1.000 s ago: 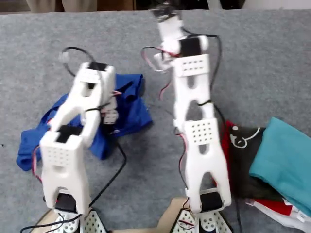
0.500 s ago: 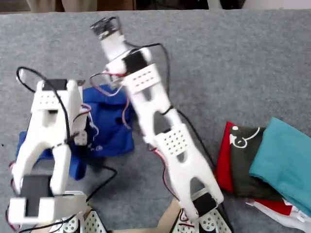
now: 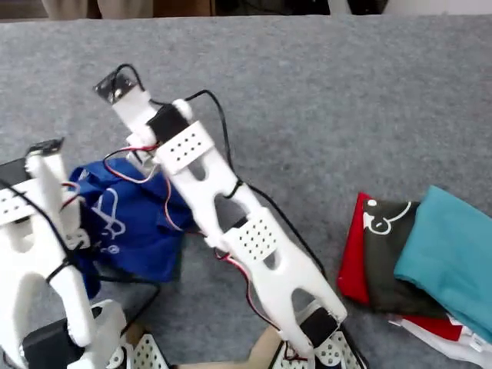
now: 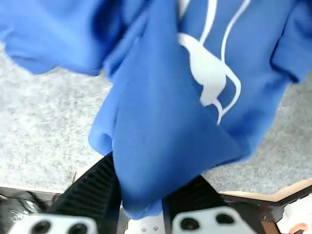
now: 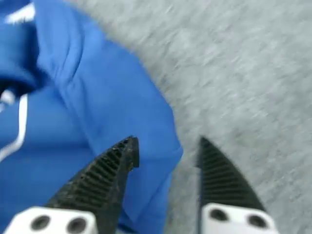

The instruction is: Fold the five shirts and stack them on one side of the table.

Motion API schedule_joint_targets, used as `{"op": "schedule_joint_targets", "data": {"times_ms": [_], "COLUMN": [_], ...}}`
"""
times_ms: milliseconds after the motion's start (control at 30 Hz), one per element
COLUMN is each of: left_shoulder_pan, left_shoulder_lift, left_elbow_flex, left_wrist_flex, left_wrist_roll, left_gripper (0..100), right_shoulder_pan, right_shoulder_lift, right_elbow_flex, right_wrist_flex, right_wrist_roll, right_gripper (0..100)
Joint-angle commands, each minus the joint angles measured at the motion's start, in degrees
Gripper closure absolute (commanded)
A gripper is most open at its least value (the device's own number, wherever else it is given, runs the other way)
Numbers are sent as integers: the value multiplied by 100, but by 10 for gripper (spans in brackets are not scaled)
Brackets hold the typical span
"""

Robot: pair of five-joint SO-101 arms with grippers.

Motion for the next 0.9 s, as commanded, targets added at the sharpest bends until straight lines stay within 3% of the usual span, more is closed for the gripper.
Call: {"op": "schedule_joint_targets", "data": {"times_ms": [0, 233, 333, 467, 600, 867], "left_shoulder_pan": [-404, -782, -800, -809, -1046, -1547], "left_shoulder_lift": [-127, -127, -136, -171, -163, -127], "left_elbow_flex": [0, 9, 9, -18, -79, -79], "left_wrist_flex": [88, 88, 88, 88, -299, -1310], "left_wrist_roll": [-114, -141, -141, -149, -721, -730], "left_gripper": [981, 981, 981, 981, 981, 981], "right_shoulder_pan": [-207, -602, -567, -321, -75, 963], "right_shoulder_lift": [-470, -435, -435, -470, -470, -549], "right_elbow_flex": [259, 919, 971, 954, 989, 1191], "right_wrist_flex": [176, 79, -53, -88, 167, 193], "right_wrist_roll": [-62, -62, -62, -53, -53, -62], "right_gripper": [658, 725, 802, 942, 958, 993]}}
